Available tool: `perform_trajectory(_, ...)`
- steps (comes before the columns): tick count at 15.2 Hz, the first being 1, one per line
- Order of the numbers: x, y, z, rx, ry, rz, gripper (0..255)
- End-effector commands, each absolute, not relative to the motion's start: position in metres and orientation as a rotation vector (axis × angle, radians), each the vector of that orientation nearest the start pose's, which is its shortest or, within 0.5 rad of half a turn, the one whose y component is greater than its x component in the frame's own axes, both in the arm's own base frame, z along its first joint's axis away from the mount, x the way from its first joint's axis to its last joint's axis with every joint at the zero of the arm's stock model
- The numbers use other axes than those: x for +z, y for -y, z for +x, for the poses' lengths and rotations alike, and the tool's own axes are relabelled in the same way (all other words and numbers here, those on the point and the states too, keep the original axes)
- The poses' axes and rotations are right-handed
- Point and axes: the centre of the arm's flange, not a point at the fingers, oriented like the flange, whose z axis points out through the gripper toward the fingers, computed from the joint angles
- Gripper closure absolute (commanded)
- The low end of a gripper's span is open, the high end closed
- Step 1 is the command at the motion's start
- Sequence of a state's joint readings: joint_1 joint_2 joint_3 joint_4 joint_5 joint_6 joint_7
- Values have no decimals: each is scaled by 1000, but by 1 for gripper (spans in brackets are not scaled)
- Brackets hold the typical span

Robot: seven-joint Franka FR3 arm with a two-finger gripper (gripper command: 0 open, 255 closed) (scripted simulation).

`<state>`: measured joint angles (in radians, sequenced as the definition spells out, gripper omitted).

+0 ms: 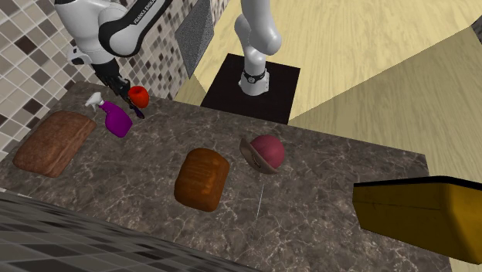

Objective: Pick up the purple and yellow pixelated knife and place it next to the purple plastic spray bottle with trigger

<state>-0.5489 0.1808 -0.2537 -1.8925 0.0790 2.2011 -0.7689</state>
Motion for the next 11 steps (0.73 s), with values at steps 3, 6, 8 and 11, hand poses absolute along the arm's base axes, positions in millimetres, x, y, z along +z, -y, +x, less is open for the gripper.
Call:
perform_trajectory(3,425,436,434,-178,-111,-3214,255)
perform_trajectory(6,425,436,434,-178,-111,-3214,0)
perform_trajectory(8,425,436,434,-178,-111,-3214,0)
perform_trajectory(11,451,433,431,-178,-111,-3214,0)
